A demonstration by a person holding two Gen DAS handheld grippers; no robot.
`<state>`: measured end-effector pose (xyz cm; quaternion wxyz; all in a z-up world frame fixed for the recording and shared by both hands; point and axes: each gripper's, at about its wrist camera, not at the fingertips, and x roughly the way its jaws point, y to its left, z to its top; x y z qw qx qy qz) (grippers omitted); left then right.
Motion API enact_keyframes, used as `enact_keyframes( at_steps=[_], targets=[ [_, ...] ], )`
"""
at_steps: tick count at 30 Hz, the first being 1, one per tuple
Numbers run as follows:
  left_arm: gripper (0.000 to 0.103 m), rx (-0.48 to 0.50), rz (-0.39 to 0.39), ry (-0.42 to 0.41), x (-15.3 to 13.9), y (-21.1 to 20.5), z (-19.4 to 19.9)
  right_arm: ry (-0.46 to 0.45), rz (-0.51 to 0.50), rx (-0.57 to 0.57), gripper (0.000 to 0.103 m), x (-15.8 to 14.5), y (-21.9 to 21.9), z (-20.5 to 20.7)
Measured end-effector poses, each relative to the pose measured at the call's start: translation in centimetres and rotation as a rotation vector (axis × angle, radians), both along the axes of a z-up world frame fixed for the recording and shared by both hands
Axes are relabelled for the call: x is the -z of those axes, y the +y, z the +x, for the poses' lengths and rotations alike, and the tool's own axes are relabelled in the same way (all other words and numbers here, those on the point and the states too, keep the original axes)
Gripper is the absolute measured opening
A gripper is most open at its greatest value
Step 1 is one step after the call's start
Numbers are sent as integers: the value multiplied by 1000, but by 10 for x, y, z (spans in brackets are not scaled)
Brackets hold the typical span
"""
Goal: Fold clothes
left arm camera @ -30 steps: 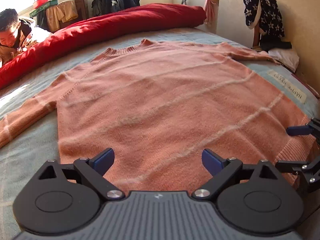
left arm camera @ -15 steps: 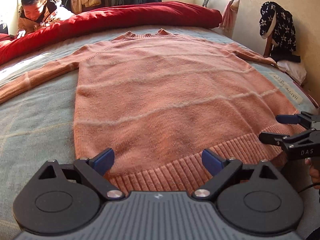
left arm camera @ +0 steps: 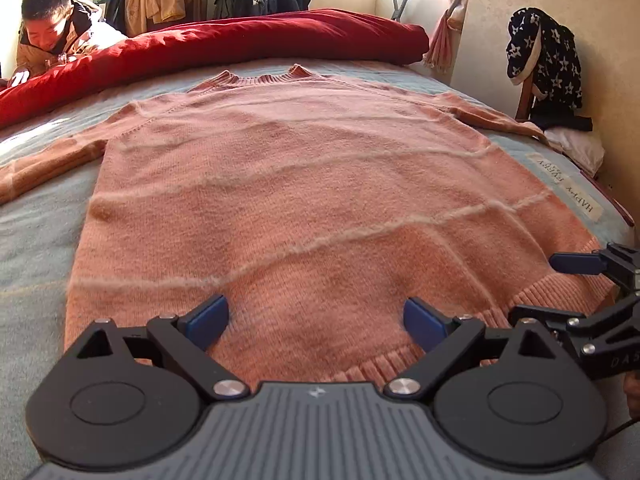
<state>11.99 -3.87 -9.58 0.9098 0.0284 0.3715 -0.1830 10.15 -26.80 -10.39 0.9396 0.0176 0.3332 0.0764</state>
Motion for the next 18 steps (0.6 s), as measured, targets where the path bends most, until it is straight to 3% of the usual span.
enact_keyframes(
  at_steps=[6, 9, 14, 18],
  targets=[
    [94, 43, 39, 13, -12, 5, -20, -11, 0, 8, 103, 2, 1, -1],
    [94, 48, 44, -27, -18, -1, -13, -19, -6, 17, 103, 3, 3, -2],
    [94, 17, 51, 8, -3, -15, 7, -20, -5, 19, 103, 2, 2, -2],
    [95, 6, 24, -4, -1, -13, -9, -27, -5, 18, 103, 2, 2, -5]
  ],
)
